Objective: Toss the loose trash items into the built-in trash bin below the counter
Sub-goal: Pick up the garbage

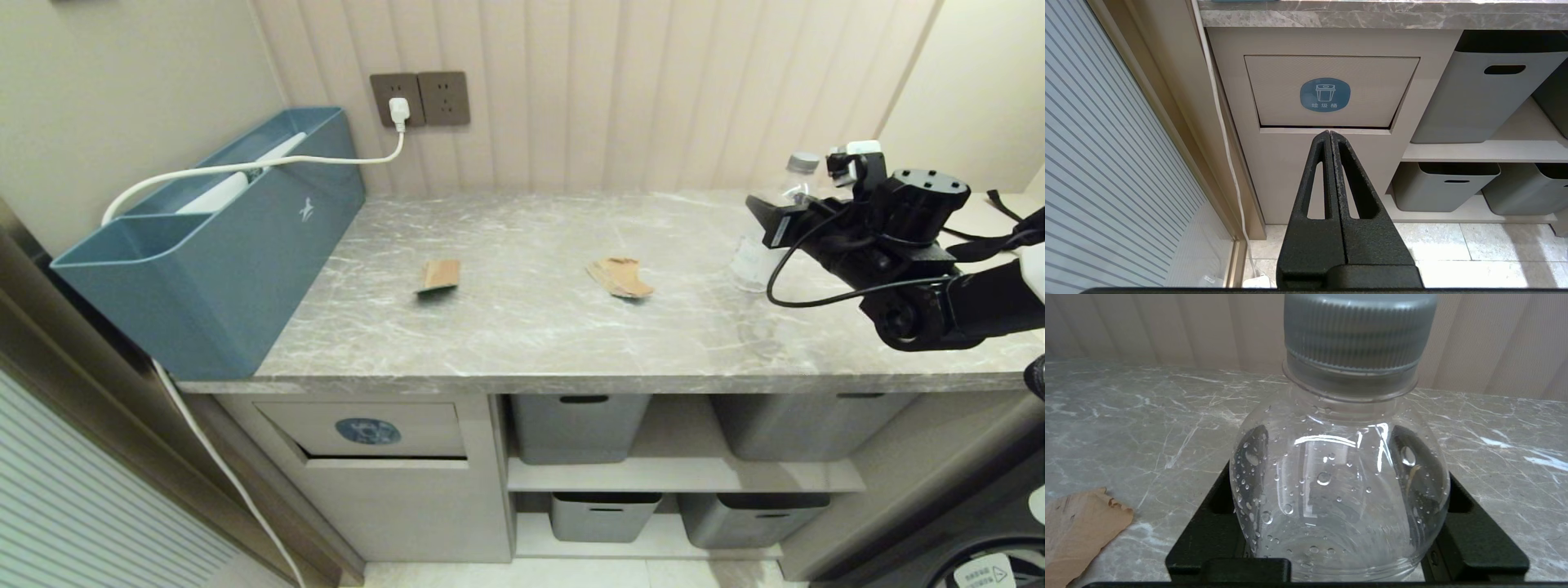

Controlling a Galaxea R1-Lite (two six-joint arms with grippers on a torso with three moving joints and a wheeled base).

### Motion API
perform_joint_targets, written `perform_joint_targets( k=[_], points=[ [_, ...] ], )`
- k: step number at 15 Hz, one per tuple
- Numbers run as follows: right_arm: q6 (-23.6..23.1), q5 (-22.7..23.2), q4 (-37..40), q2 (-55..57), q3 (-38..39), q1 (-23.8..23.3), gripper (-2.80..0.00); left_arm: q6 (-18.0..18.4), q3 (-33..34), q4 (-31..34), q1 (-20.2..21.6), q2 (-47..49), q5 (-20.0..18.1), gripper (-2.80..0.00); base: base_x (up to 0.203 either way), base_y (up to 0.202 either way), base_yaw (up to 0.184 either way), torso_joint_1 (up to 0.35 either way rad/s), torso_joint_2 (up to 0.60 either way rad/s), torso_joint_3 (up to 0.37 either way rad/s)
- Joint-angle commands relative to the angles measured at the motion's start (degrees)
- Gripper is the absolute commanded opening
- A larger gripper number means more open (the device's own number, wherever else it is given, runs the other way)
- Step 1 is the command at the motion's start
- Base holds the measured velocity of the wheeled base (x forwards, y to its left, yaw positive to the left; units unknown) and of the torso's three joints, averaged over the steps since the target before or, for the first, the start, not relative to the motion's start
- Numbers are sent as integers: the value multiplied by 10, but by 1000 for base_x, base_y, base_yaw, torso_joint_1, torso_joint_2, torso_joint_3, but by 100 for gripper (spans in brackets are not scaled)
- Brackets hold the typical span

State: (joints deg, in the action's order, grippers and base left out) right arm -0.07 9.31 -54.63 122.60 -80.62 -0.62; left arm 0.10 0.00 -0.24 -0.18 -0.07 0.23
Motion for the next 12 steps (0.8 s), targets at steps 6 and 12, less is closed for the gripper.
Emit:
perform_joint_targets(
  k=[6, 12],
  points=[
    [20, 2, 4, -44, 8, 9, -280, 2, 0, 0, 0, -1, -1, -280, 0, 0, 0, 0, 0, 0],
    [114, -73, 86, -166, 39, 48, -280, 4, 0, -2, 0, -1, 0, -280, 0, 0, 0, 0, 0, 0]
  ],
)
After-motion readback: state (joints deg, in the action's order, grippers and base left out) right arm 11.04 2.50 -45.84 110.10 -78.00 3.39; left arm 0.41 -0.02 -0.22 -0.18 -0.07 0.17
